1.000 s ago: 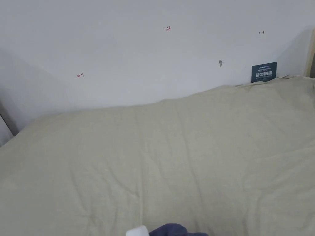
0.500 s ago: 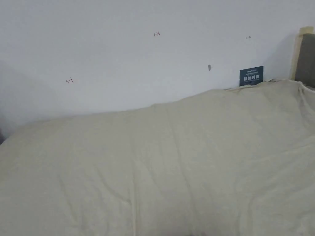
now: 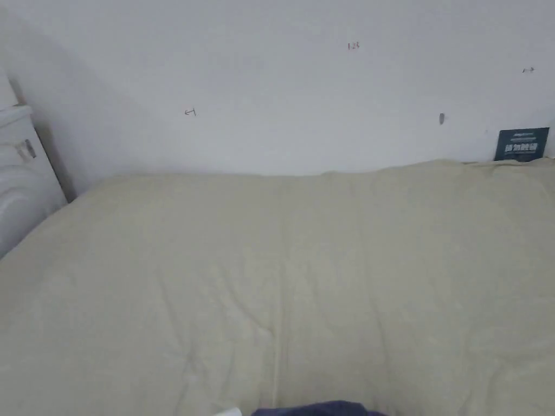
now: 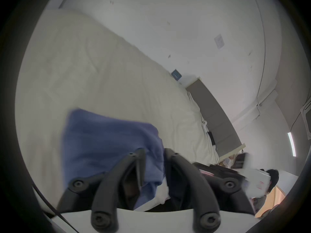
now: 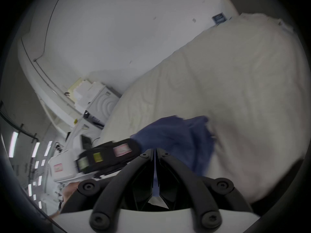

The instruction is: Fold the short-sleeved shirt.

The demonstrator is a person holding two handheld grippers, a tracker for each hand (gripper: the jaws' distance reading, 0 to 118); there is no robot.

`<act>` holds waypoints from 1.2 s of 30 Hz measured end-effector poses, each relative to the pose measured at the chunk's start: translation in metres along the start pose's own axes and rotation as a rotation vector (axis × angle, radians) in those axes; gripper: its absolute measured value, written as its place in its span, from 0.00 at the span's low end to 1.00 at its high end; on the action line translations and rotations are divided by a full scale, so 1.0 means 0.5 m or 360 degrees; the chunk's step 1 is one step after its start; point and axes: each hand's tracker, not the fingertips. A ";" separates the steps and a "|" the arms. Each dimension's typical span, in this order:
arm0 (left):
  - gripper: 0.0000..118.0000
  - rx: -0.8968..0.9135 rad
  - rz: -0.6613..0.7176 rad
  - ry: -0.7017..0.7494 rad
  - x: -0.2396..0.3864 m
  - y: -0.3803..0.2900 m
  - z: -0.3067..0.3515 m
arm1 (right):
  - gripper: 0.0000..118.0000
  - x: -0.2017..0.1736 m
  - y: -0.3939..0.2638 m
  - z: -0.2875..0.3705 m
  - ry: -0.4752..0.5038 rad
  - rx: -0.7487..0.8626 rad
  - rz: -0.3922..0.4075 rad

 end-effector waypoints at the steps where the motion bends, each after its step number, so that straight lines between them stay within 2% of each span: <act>1: 0.34 0.0017 0.0018 0.0023 -0.015 0.008 0.023 | 0.02 0.004 0.004 -0.024 -0.0012 -0.0044 0.0012; 3: 0.57 0.0051 0.0062 0.0078 -0.060 0.020 0.063 | 0.02 0.031 0.007 -0.075 -0.0027 -0.0064 0.0003; 4: 0.65 0.0068 0.0082 0.0106 -0.078 0.022 0.074 | 0.02 0.053 0.005 -0.097 -0.0015 -0.0118 -0.0066; 5: 0.74 0.0065 0.0118 0.0121 -0.098 0.023 0.080 | 0.02 0.080 0.001 -0.117 -0.0079 -0.0165 -0.0116; 6: 0.85 0.0043 0.0142 0.0132 -0.120 0.029 0.083 | 0.02 0.107 -0.006 -0.131 -0.0236 -0.0208 -0.0147; 7: 0.89 0.0019 0.0189 0.0141 -0.136 0.029 0.080 | 0.02 0.132 -0.014 -0.136 -0.0252 -0.0231 -0.0150; 8: 0.90 0.0005 0.0247 0.0136 -0.153 0.029 0.074 | 0.02 0.162 -0.020 -0.131 -0.0045 -0.0153 -0.0217; 9: 0.90 -0.0017 0.0280 0.0131 -0.169 0.029 0.065 | 0.02 0.181 -0.021 -0.121 0.0086 -0.0096 -0.0342; 11: 0.90 -0.0061 0.0317 0.0135 -0.183 0.028 0.032 | 0.02 0.192 -0.022 -0.112 0.0069 -0.0126 -0.0548; 14: 0.89 -0.0172 0.0333 0.0039 -0.195 0.022 -0.034 | 0.02 0.181 -0.018 -0.113 0.0030 -0.0128 -0.0339; 16: 0.90 -0.0278 0.0316 -0.0035 -0.205 0.014 -0.088 | 0.02 0.186 -0.018 -0.110 0.0049 -0.0138 -0.0410; 17: 0.89 -0.0228 0.0248 -0.0095 -0.207 0.015 -0.102 | 0.02 0.191 -0.017 -0.111 0.0061 -0.0150 -0.0462; 18: 0.86 -0.0140 0.0228 -0.0121 -0.208 0.019 -0.109 | 0.02 0.192 -0.016 -0.110 0.0063 -0.0152 -0.0452; 20: 0.62 -0.0222 0.0308 -0.0109 -0.193 0.032 -0.134 | 0.02 0.181 -0.016 -0.105 0.0051 -0.0157 -0.0406; 21: 0.55 -0.0347 0.0315 -0.0092 -0.185 0.034 -0.153 | 0.02 0.180 -0.015 -0.105 0.0048 -0.0156 -0.0402; 22: 0.53 -0.0340 0.0188 0.0133 -0.175 0.032 -0.158 | 0.02 0.181 -0.015 -0.104 0.0042 -0.0157 -0.0406; 23: 0.53 -0.0346 0.0081 0.0120 -0.175 0.034 -0.156 | 0.02 0.181 -0.017 -0.104 0.0041 -0.0155 -0.0410; 24: 0.45 -0.0352 0.0141 0.0067 -0.187 0.039 -0.148 | 0.02 0.180 -0.017 -0.103 0.0040 -0.0155 -0.0410; 26: 0.43 -0.0348 0.0241 0.0001 -0.188 0.039 -0.134 | 0.02 0.170 -0.016 -0.098 0.0033 -0.0156 -0.0377; 28: 0.39 -0.0341 0.0220 0.0034 -0.180 0.036 -0.133 | 0.02 0.156 -0.018 -0.092 0.0011 -0.0159 -0.0330; 31: 0.38 -0.0326 0.0179 0.0059 -0.158 0.040 -0.125 | 0.02 0.138 -0.019 -0.074 -0.0047 -0.0130 -0.0315; 34: 0.36 -0.0270 0.0265 -0.0060 -0.159 0.068 -0.072 | 0.02 0.112 -0.018 -0.029 -0.0038 -0.0070 -0.0233; 36: 0.35 -0.0218 0.0255 -0.0099 -0.179 0.096 -0.004 | 0.02 0.096 -0.021 0.010 -0.0029 -0.0059 -0.0224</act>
